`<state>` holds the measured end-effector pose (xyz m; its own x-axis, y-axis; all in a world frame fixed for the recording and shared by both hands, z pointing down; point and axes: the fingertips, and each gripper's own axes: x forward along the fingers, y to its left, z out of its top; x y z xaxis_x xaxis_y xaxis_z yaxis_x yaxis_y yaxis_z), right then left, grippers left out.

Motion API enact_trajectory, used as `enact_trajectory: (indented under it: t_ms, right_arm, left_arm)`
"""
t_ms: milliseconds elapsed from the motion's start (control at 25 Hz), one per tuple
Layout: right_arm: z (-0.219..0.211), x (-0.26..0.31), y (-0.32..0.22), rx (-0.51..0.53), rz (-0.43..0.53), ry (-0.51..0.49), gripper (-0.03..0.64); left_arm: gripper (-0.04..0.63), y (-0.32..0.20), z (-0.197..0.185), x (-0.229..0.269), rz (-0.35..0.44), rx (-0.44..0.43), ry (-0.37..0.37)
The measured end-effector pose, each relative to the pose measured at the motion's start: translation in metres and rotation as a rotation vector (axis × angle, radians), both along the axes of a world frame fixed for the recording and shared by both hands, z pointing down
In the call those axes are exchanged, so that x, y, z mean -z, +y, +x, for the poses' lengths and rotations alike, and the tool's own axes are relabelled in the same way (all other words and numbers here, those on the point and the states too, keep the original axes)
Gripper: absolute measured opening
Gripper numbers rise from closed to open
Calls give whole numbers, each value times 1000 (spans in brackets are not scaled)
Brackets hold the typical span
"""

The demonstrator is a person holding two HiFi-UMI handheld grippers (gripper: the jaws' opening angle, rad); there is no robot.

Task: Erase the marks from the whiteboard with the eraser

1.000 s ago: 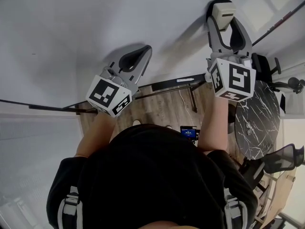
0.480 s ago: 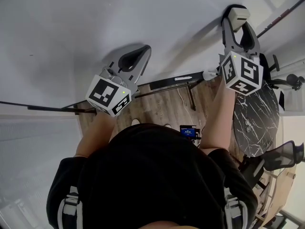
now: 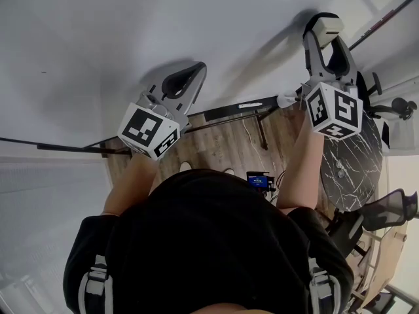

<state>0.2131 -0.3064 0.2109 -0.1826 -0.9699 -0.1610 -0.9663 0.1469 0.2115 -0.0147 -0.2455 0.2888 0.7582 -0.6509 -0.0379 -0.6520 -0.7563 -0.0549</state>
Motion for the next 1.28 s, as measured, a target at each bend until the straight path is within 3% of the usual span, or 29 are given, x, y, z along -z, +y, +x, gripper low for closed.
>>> enact_trajectory:
  t_ms: [320,560,760,1080,1280]
  right_arm:
    - [-46,-19,39,221,-4,-57,232]
    - [-68,-74,66,319,-74,-122,232]
    - [-76,-106,79,356,-119,-140,232]
    - [-75,-109,78,382,-152,-163,232]
    - [-81,-130,82,373,-173,-182,232]
  left_arm:
    - [5,6,-4,-7,-10,-16,-3]
    - [5,20,-6,-33,2,-48,0]
    - [5,28,1,-42,11,-76,1]
    - [5,18,40,-24,-17,-154,-26]
    - [5,20,42,-45,-33,-170,-10]
